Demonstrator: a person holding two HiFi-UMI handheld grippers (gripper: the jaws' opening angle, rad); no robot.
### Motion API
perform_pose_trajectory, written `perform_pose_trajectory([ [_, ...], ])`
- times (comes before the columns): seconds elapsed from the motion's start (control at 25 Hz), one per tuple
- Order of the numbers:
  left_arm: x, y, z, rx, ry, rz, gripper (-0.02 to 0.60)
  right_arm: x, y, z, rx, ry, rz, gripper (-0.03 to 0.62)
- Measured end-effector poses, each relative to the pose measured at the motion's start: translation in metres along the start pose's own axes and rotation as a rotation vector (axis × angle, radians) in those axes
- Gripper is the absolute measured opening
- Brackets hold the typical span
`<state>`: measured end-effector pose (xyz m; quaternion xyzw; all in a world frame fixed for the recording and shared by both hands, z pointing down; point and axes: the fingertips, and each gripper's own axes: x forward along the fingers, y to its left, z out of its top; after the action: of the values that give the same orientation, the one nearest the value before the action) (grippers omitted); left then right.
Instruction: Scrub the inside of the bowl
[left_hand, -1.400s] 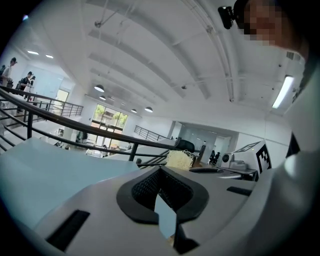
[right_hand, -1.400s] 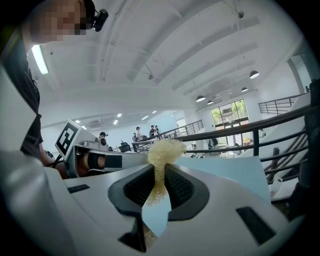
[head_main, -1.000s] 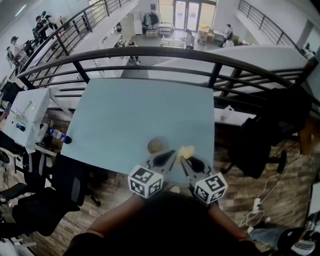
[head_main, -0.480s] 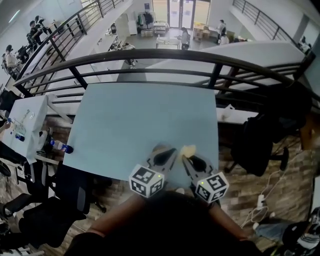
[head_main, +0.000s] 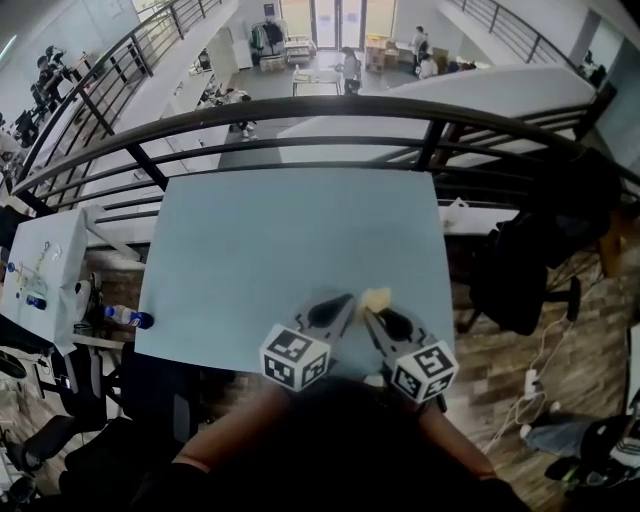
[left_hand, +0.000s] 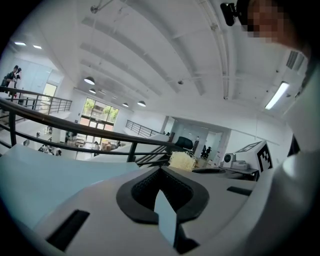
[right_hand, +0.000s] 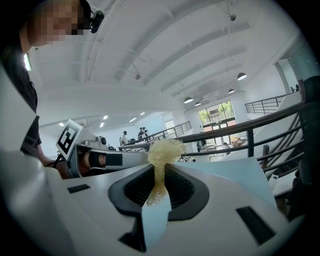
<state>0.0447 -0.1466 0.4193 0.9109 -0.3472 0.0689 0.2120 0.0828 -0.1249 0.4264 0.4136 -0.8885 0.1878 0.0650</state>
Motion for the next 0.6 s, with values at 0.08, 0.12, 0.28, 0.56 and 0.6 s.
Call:
perform_pose_trajectory([
  [0.08, -0.009, 0.01, 0.003, 0.014, -0.007, -0.003, -0.002, 0.009, 0.011, -0.002, -0.001, 0.003, -0.007, 0.066],
  [0.12, -0.011, 0.014, 0.003, 0.02, -0.006, -0.009, -0.002, 0.012, 0.015, -0.003, 0.001, 0.004, -0.01, 0.066],
  [0.28, -0.019, 0.024, -0.014, 0.0, 0.028, -0.041, -0.002, 0.024, 0.027, -0.015, 0.013, 0.013, -0.023, 0.066],
  [0.56, -0.006, 0.048, -0.042, -0.054, 0.078, -0.048, 0.0, 0.036, 0.017, -0.026, -0.026, 0.071, -0.029, 0.066],
  [0.6, -0.004, 0.054, -0.048, -0.057, 0.088, -0.042, 0.0, 0.038, 0.015, -0.03, -0.033, 0.08, -0.026, 0.066],
])
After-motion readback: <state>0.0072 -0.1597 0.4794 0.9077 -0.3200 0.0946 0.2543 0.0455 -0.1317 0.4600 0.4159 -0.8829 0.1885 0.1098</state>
